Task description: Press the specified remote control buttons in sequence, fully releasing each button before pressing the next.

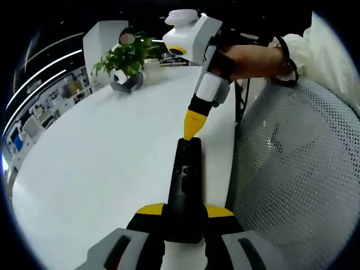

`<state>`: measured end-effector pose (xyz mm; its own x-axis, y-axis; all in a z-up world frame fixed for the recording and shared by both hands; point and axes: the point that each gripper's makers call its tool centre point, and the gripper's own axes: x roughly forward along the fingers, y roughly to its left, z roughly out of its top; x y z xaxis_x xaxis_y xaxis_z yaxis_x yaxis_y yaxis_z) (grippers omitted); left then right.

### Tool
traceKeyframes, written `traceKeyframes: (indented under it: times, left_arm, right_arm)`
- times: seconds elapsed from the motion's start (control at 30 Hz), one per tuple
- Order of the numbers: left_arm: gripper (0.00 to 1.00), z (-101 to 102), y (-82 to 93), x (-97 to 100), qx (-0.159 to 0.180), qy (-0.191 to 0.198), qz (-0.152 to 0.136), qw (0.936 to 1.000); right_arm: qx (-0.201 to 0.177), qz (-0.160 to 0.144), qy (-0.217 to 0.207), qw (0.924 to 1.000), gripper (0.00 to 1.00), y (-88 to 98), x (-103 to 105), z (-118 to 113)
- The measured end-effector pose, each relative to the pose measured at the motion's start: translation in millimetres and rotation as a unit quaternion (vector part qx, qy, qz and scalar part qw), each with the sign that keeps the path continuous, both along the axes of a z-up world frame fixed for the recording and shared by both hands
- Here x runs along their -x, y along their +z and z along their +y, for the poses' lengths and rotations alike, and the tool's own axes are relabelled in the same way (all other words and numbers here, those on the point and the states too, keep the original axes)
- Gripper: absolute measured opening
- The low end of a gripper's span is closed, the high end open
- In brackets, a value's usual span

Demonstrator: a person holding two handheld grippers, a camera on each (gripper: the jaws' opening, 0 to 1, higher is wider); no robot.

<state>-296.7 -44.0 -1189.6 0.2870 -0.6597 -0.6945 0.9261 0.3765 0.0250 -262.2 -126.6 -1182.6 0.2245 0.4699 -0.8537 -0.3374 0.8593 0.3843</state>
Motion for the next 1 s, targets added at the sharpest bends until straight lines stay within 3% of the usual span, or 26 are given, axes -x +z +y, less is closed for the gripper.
traceKeyframes:
  times: [0.1,0.17,0.77,1.0]
  left_arm:
    - [0.24,-0.5,0.2,-0.6,0.004,0.001,0.001,1.0]
    - [0.25,-0.5,-0.2,-0.9,0.007,0.002,0.001,1.0]
    - [0.25,-2.7,0.3,-0.8,0.011,-0.003,-0.001,0.9999]
    - [0.25,-2.8,0.4,-1.0,0.014,0.0,0.001,0.9999]
  right_arm:
    - [-0.005,-0.001,0.002,1.0,0.0,0.1,-0.9,-0.9]
    - [-0.017,0.015,-0.02,0.9995,0.0,0.5,-1.2,-1.2]
    - [-0.047,0.028,-0.002,0.9985,0.0,4.8,3.2,12.6]
    - [-0.038,0.032,-0.002,0.9988,0.0,2.2,5.5,11.7]
